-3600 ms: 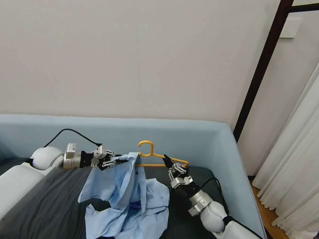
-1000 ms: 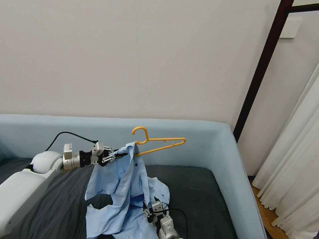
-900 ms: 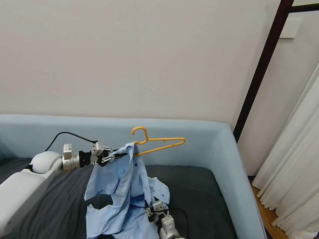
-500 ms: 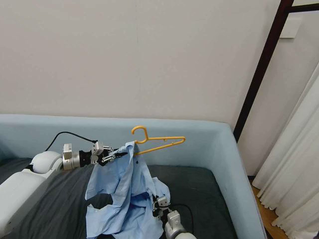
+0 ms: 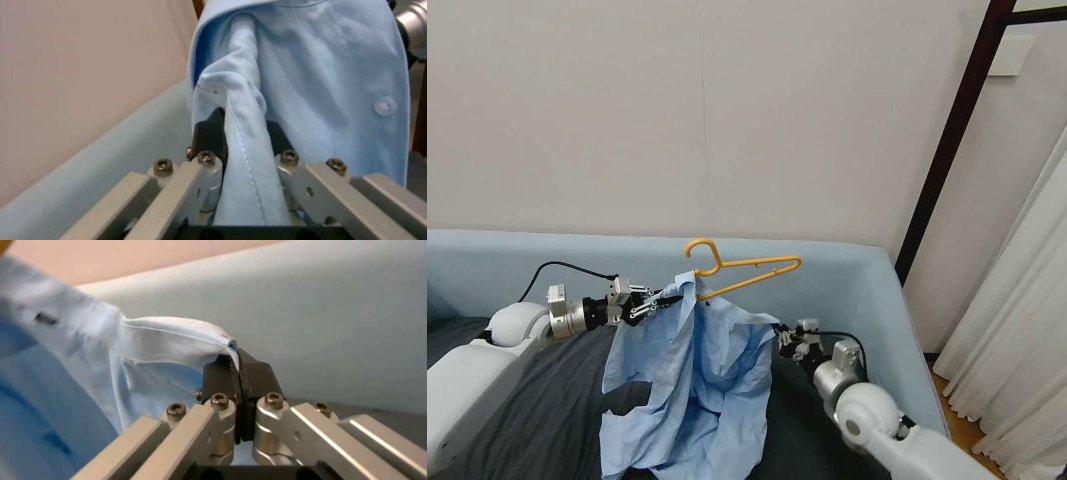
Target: Pick up the clothes from the sofa and hang them on the clothes hanger.
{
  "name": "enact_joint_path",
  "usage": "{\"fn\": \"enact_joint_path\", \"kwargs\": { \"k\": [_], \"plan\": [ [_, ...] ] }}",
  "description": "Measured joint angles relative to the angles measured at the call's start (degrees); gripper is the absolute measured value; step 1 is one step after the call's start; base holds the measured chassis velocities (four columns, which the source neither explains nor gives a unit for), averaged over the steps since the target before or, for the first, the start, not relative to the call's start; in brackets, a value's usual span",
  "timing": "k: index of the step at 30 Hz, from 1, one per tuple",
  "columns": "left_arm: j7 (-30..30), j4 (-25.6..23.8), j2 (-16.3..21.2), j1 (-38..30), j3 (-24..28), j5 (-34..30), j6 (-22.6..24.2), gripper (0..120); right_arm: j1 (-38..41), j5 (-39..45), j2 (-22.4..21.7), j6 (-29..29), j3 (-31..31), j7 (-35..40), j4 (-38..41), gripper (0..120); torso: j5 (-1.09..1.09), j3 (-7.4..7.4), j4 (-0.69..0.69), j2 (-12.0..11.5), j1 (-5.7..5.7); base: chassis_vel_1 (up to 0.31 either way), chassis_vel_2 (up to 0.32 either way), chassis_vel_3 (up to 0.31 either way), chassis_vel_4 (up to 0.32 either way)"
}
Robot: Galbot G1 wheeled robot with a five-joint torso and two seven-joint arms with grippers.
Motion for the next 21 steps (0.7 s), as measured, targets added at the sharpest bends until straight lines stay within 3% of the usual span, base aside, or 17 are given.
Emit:
{"fn": "enact_joint_path", "kwargs": {
  "k": [8, 21],
  "plan": [
    [1.33, -2.50, 1.05, 0.46, 0.17, -1.00, -1.01, 7, 4.54, 2.52, -1.46, -6.91, 5.45, 5.90, 2.11, 0, -0.01, 0.00, 0.01, 0.01, 0.00, 0.000, 0.000, 0.000, 0.000],
    [0.77, -3.25, 1.29, 1.80, -1.13, 6.03, -0.94, 7, 6.01, -3.88, -3.69, -5.61, 7.20, 3.29, 5.08, 0, -0.02, 0.00, 0.01, 0.01, 0.00, 0.000, 0.000, 0.000, 0.000]
  ]
}}
